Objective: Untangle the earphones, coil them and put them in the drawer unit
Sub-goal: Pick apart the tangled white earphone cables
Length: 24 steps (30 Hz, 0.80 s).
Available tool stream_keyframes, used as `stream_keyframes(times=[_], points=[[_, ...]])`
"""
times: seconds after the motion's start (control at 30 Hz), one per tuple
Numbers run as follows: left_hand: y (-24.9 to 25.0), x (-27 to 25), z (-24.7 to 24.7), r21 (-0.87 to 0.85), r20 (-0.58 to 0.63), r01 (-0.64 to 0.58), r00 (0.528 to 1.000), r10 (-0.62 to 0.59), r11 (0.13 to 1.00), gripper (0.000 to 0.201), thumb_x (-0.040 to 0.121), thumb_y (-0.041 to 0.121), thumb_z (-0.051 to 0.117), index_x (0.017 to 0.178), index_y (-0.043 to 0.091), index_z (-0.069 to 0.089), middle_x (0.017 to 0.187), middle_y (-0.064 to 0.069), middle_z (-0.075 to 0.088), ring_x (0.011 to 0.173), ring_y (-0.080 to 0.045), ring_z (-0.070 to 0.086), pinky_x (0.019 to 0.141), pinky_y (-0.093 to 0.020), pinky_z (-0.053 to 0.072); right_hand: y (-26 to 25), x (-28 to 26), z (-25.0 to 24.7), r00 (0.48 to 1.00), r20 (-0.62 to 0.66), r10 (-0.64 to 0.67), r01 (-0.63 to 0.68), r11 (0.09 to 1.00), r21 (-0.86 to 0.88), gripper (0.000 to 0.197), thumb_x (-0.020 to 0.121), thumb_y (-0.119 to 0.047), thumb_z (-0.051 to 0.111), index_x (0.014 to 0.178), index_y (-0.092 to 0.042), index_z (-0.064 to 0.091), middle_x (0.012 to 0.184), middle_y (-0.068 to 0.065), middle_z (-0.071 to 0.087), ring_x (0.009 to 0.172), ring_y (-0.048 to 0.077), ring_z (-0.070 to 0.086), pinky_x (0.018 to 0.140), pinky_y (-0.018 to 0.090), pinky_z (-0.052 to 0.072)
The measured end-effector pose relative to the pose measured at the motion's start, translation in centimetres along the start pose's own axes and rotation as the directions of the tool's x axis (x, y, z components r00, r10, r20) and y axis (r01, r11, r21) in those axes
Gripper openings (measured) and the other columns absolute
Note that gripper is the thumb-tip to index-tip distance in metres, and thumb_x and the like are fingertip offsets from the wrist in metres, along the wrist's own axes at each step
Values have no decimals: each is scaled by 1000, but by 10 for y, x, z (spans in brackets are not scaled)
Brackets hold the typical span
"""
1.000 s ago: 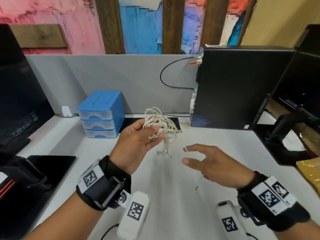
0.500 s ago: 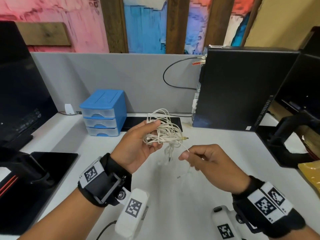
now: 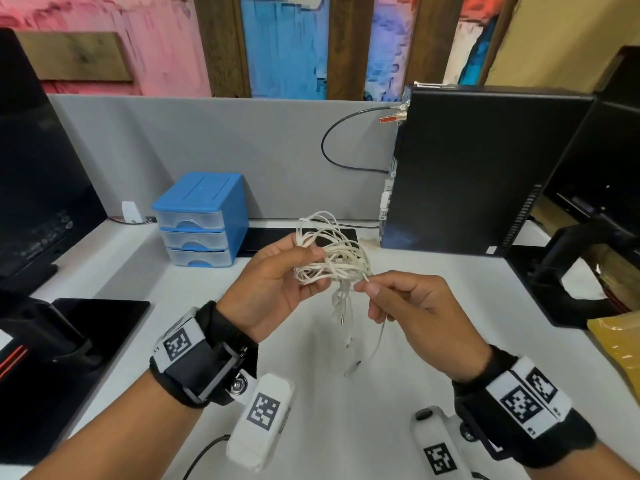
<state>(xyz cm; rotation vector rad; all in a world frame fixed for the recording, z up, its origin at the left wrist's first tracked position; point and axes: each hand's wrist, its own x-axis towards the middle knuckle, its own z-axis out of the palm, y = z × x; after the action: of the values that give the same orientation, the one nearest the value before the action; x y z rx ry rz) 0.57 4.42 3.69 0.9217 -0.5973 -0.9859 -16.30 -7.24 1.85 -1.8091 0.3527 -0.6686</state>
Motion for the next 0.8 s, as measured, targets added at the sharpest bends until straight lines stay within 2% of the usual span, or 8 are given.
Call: stream_keyframes(times=[0.07,0.23,0.3,0.37,0.43,0.5,0.63,0.8], points=[[0,-1,1,-4,29,25,999,-25,1000,41,81,11,62,121,0,56,102,-15,67,70,-15,65,73,-29,53,-2,0,0,999,-42,-15,15,1000,11,18,94,-12,60,90,-16,78,64,4,65,59,10,56,59,15,44],[2,-2,0,-10,99,71,993,-70,997,17,77,12,66,94,10,64,87,-8,71,66,-15,65,75,-28,55,-1,3,-4,987,-161,-4,9,999,32,15,94,-9,60,91,-11,75,60,1,64,54,7,55,55,15,45],[1,-3,-1,-9,137,74,988,-72,997,29,71,13,71,99,9,66,90,-7,71,70,-15,66,77,-28,56,1,4,-6,981,-193,13,-4,999,50,13,93,-7,61,93,-11,73,62,4,66,53,8,56,54,15,45],[0,-4,-1,2,156,68,985,-67,998,38,71,7,72,108,8,65,92,-7,73,74,-15,69,81,-29,58,1,4,-6,980,-199,13,-6,999,32,11,92,-5,62,91,-11,72,64,6,68,55,8,57,54,14,45],[-1,-4,-1,9,145,54,988,-55,998,37,76,-3,67,112,6,63,91,-9,74,77,-16,71,84,-30,58,2,4,-6,979,-202,-3,2,1000,-6,12,90,-4,64,86,-12,72,67,3,70,58,7,59,56,13,44],[-2,-4,0,15,126,55,990,-56,998,35,77,-6,63,110,5,63,92,-11,74,78,-17,72,86,-31,58,2,4,-7,979,-202,-19,8,999,-52,16,89,-3,65,83,-15,73,70,-1,71,62,6,60,58,12,45],[-3,-4,2,37,72,69,995,-72,997,18,82,5,66,100,8,66,89,-10,74,72,-15,73,78,-30,60,2,3,-6,973,-224,-53,26,992,-120,13,88,-8,68,83,-18,74,80,-7,73,73,5,62,63,15,49],[-4,-3,4,52,-1,89,996,-89,995,15,78,19,66,91,12,64,85,-7,75,68,-14,73,69,-27,60,-3,-2,-2,948,-261,-183,125,967,-224,11,85,-15,73,90,-25,71,91,-11,68,89,11,63,70,17,49]])
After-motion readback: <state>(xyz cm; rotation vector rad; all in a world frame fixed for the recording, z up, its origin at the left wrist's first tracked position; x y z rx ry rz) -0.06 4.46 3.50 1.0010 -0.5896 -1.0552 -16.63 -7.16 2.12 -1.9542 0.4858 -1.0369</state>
